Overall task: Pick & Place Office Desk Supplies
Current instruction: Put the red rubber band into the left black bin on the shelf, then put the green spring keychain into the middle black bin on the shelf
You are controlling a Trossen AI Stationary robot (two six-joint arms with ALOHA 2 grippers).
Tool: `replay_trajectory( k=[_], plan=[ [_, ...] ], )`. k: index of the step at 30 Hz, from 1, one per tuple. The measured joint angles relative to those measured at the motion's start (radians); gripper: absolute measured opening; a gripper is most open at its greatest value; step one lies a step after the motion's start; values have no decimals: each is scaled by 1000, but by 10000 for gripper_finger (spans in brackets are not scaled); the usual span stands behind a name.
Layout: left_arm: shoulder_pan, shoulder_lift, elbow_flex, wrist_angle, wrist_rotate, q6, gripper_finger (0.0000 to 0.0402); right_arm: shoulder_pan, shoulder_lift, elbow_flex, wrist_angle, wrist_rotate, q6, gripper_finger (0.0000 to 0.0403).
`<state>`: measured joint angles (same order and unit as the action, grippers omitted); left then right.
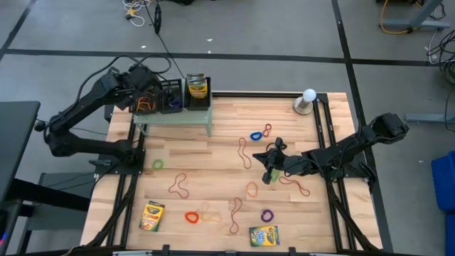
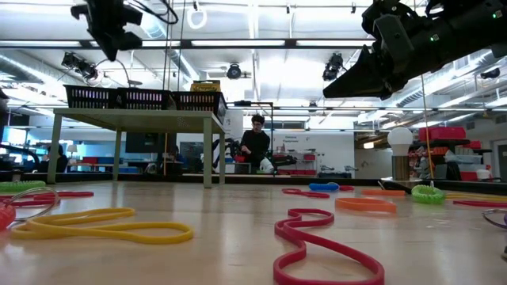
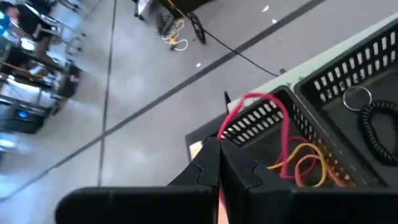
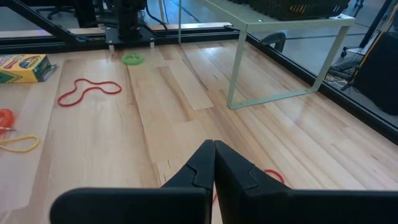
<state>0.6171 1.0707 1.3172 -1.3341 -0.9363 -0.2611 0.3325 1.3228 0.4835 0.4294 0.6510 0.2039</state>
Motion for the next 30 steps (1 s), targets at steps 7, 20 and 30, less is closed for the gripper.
replay_trajectory(
  k=[7, 20, 30],
  plan=[
    [79, -33, -118, 75, 95, 38, 5, 0, 0, 0, 0, 0, 0, 11],
    [124, -36, -149, 94, 182, 16, 69, 0, 0, 0, 1, 0, 0, 11],
    [58, -61, -59, 47, 280, 37, 123, 0, 0, 0, 3, 0, 0, 11]
  ],
)
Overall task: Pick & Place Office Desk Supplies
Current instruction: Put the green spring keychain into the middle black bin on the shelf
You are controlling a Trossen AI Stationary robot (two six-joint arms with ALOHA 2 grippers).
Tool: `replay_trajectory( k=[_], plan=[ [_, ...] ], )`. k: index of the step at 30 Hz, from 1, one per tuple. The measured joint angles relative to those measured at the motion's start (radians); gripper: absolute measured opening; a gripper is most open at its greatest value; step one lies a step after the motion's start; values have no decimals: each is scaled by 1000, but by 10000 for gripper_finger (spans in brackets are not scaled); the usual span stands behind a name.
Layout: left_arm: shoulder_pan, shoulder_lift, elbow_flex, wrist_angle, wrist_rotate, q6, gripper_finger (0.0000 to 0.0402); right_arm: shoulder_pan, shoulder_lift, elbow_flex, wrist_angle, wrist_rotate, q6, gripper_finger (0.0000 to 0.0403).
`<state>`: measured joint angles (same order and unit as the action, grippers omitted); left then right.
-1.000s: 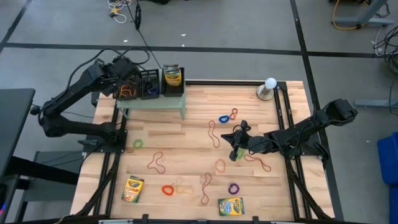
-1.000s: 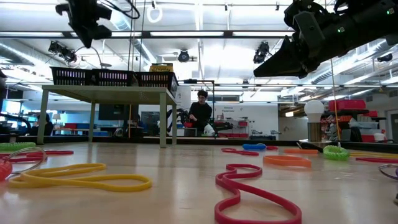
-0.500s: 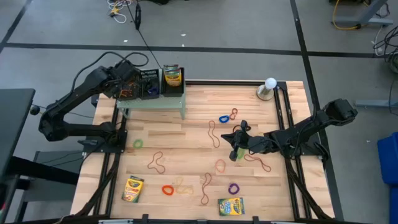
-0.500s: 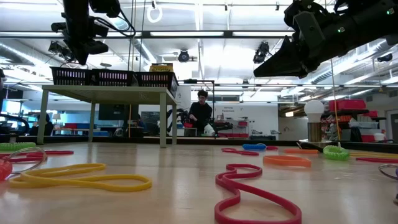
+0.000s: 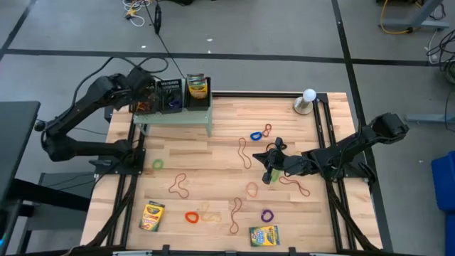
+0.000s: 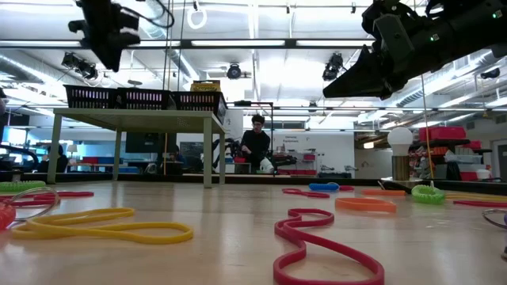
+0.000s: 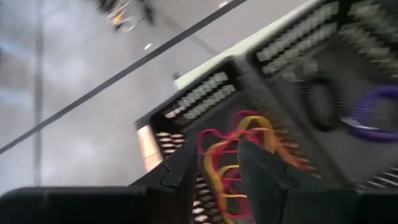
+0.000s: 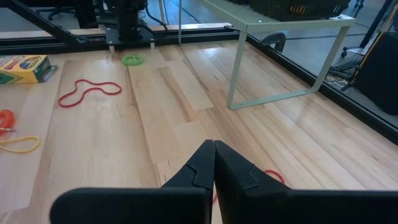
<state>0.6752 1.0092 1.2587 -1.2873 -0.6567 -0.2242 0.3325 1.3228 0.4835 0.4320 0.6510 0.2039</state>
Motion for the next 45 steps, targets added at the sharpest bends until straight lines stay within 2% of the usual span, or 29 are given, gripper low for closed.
replay_trajectory(
  k=[3, 7, 13, 16, 19, 23, 28, 33, 40, 42, 45],
  plan=[
    [-120, -36, 0, 1, 26, -61, 105, 0, 0, 0, 0, 0, 0, 11],
    [-384, -55, 0, 23, -2, -183, 62, 0, 0, 0, 0, -1, 1, 11],
    [-809, 29, -1, 118, -215, -316, 8, -15, 0, 0, -1, -4, 78, 11],
    [-959, 121, -1, 184, -331, -335, 7, -29, 0, 0, -6, -29, 111, 11],
    [-1057, 224, -1, 238, -385, -336, 12, -40, 0, 0, -11, -52, 132, 11],
    [-1115, 357, -1, 274, -393, -364, 8, -45, 0, 0, -14, -57, 152, 11],
    [-1134, 467, -2, 317, -382, -383, 5, -45, 0, 0, -14, -57, 152, 11],
    [-1132, 513, -2, 459, -324, -265, 4, -45, 0, 0, -14, -57, 152, 11],
    [-1089, 560, -4, 701, -153, -29, 4, -45, 0, 0, -15, -57, 151, 11],
    [-1072, 565, -50, 844, -70, 52, 4, -44, 0, 0, -18, -56, 151, 11],
    [-1046, 567, -185, 1163, 131, 161, 4, -44, -6, 0, -28, -56, 169, 11]
  ],
)
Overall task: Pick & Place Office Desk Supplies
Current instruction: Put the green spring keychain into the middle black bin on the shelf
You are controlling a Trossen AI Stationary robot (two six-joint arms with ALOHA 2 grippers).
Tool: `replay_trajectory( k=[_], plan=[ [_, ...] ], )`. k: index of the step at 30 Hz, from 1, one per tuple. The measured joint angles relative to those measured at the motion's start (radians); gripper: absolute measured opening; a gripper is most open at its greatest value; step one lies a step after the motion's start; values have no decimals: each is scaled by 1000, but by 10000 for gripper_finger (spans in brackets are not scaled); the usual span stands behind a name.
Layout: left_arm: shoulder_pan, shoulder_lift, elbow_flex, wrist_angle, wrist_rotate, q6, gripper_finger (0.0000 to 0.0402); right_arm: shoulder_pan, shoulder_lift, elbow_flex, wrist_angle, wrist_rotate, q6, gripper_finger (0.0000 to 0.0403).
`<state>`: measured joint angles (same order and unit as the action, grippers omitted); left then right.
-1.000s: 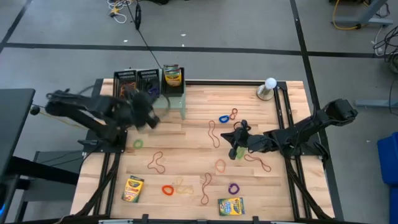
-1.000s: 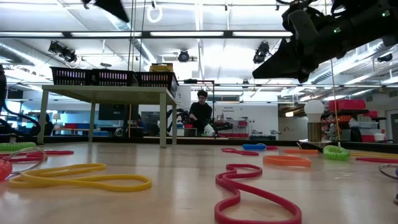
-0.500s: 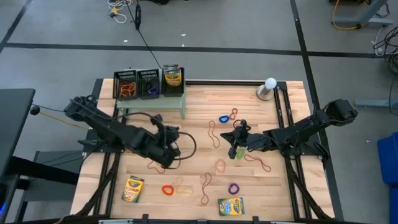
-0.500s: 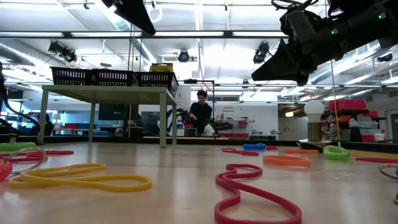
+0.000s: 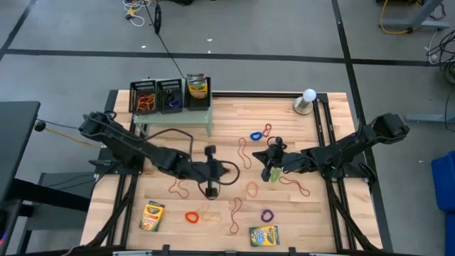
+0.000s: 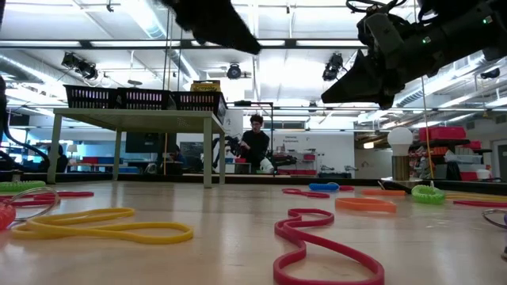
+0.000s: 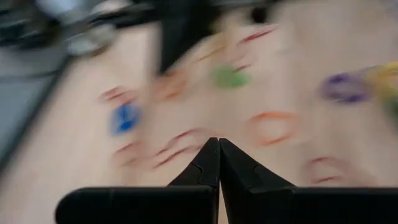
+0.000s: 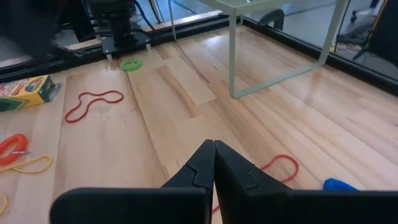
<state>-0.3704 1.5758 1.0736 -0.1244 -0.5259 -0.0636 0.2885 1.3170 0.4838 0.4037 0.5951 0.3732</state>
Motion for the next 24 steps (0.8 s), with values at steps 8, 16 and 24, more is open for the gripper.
replay_trajectory(
  k=[8, 16, 24],
  plan=[
    [46, 1, -377, 789, 266, 54, 7, 0, -10, 48, -283, 32, 133, 11],
    [51, 1, -508, 878, 230, -60, 8, -7, -11, 144, -765, 127, 485, 42],
    [58, 48, -518, 940, 205, -21, 9, -99, -10, 180, -1184, 10, 895, 116]
  ],
)
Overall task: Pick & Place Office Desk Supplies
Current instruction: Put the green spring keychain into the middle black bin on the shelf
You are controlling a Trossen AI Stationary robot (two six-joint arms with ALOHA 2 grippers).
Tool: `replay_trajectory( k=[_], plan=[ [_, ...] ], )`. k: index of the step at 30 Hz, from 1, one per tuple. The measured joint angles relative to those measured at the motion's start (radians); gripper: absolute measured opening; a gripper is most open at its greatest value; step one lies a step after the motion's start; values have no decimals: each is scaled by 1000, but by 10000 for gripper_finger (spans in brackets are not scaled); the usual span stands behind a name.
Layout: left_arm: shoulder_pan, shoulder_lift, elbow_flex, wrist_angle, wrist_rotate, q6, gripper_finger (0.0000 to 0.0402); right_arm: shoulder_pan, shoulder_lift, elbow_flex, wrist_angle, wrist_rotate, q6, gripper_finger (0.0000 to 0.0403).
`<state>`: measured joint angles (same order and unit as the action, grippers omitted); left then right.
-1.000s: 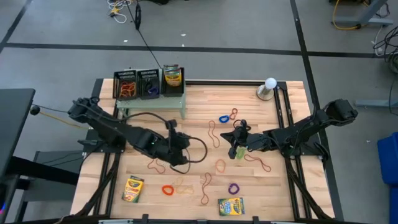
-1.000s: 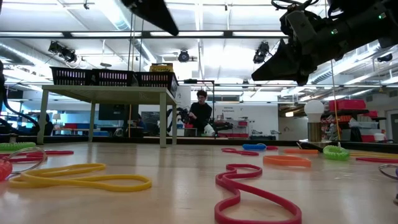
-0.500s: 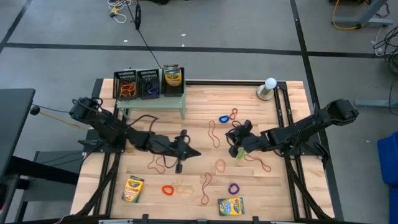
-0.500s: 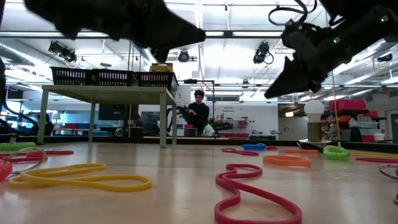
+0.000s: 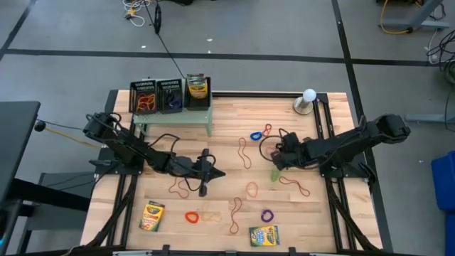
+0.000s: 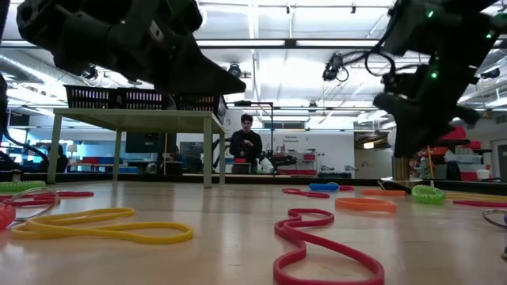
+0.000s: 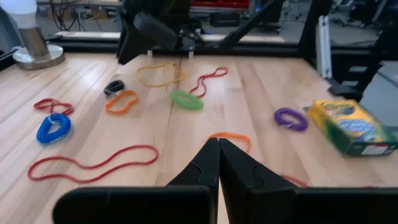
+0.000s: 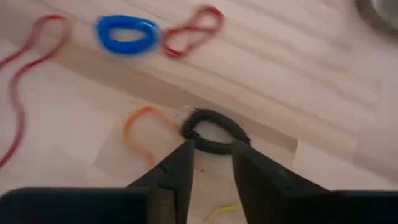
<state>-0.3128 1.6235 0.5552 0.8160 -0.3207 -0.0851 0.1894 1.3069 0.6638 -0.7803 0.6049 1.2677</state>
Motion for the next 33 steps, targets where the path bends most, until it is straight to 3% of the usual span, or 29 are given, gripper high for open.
replay_trajectory(
  k=[5, 10, 15, 22, 33],
  plan=[
    [1, 71, 0, 79, -4, 3, 9, -105, 1, -47, 60, -98, 105, 142],
    [-1, 127, 1, 132, 9, -1, 9, -144, 1, -80, 138, -188, 101, 153],
    [-1, 131, 2, 132, 11, 0, 9, -50, 1, -55, 156, -292, 78, 163],
    [-1, 131, 2, 129, 11, 4, 9, 128, 16, -54, 199, -307, 97, 169],
    [-1, 131, 2, 123, 11, -18, 9, 137, 144, -54, 255, -340, -9, 168]
  ],
)
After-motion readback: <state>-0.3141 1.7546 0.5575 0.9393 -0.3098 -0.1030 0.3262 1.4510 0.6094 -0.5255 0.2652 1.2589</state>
